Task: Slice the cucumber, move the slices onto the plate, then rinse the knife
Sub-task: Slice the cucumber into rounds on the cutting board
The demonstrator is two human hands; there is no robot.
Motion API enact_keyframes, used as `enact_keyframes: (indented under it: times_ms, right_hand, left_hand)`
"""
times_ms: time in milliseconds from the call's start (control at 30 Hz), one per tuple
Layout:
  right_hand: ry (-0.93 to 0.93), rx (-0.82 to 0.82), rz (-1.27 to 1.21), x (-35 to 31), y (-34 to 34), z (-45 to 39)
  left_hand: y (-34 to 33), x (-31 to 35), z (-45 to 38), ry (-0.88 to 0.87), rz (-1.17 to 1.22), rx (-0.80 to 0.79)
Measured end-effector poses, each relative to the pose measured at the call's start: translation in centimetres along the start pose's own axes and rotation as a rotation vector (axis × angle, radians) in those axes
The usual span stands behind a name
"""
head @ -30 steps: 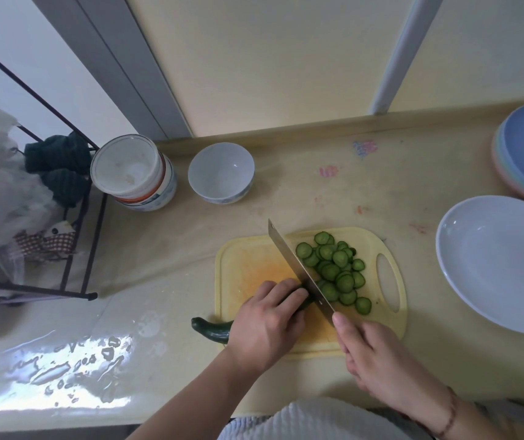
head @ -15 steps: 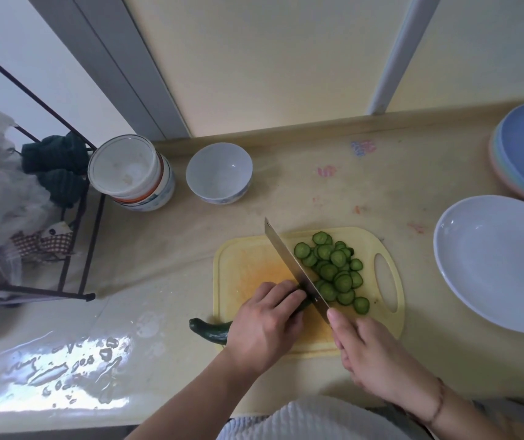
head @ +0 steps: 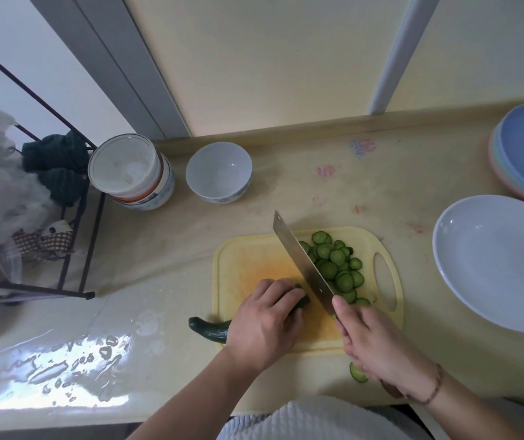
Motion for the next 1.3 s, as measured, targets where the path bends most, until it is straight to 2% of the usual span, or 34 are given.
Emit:
enact_keyframes:
  times_ms: [367, 833, 1100, 1300]
  right_hand:
    - [0.108, 0.047, 0.071, -0.7, -0.5, 2.1]
    - [0.041, 0.03, 0.073, 0.8, -2.0, -0.8]
    - [-0.022, 0.007, -0.011, 0.5, 0.1, -0.7]
    - [0.045, -0.019, -0.007, -0.5, -0.6, 0.8]
  left_hand:
    - [0.1, 0.0, -0.2, 0.003, 0.038, 0.0]
    - [0.1, 0.1, -0.1, 0.008, 0.057, 0.008]
    - [0.1, -0.1, -0.2, 0.029, 0.057, 0.021]
    - [0.1, -0.2, -0.2, 0.034, 0.073, 0.023]
Point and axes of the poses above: each hand's wrist, its own z-axis away from the middle knuckle, its own y-axis out of the back of the hand, x = y × z, the point moved 3 cm from there along -z, towards the middle knuckle, and after that the axes turned 9 degrees about y, right-handed, at the moved point
